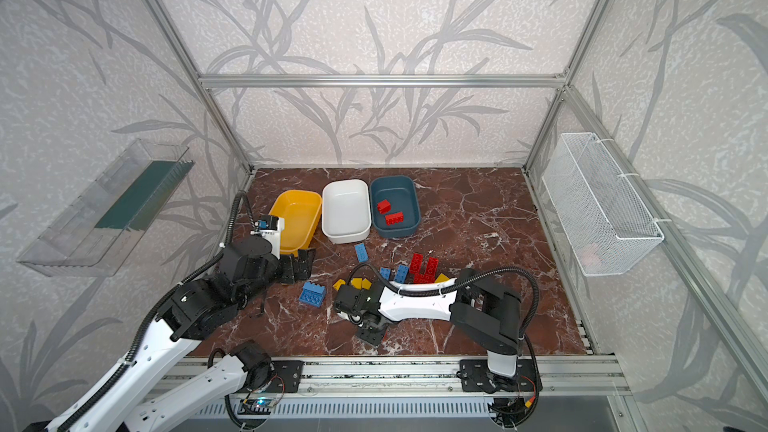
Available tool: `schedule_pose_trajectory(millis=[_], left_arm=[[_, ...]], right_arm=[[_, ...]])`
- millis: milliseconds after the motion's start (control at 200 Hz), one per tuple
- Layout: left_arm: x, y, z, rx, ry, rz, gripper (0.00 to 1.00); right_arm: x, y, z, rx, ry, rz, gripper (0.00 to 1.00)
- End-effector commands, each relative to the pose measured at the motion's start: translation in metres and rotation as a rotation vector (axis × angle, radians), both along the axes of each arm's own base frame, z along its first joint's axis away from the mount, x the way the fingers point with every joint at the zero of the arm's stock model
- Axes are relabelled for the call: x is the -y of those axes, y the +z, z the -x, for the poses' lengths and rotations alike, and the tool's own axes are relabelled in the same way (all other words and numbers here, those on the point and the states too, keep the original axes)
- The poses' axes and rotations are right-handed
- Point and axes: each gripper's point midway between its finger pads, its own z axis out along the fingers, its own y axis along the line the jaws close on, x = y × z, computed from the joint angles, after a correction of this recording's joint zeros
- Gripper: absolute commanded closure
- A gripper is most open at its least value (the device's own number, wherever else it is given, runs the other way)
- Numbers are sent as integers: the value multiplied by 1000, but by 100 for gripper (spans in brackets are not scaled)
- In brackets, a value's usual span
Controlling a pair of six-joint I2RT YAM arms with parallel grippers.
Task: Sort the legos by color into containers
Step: 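Grasp the red brick with the right gripper and drop it into the teal tub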
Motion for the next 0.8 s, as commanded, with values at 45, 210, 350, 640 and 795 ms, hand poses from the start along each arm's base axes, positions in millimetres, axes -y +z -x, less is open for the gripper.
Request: schedule_pose_trajectory(millis=[45, 210, 350, 640, 795], left_arm=[[-8, 2, 1, 29, 22, -12, 1], [-20, 9, 3, 59, 76, -8, 1], [-31, 14, 7, 98, 120, -1, 1], [-39, 22, 13, 149, 147, 47, 1], [-40, 21, 13, 133, 157, 46, 1]], right_arm=[[5, 17, -10, 49, -43, 15, 80], [1, 52, -34, 95, -109, -59, 81], [2, 94, -72, 111, -211, -160, 81], [16, 149, -186, 147, -478, -288, 82], [22, 152, -248, 194, -595, -318, 81]])
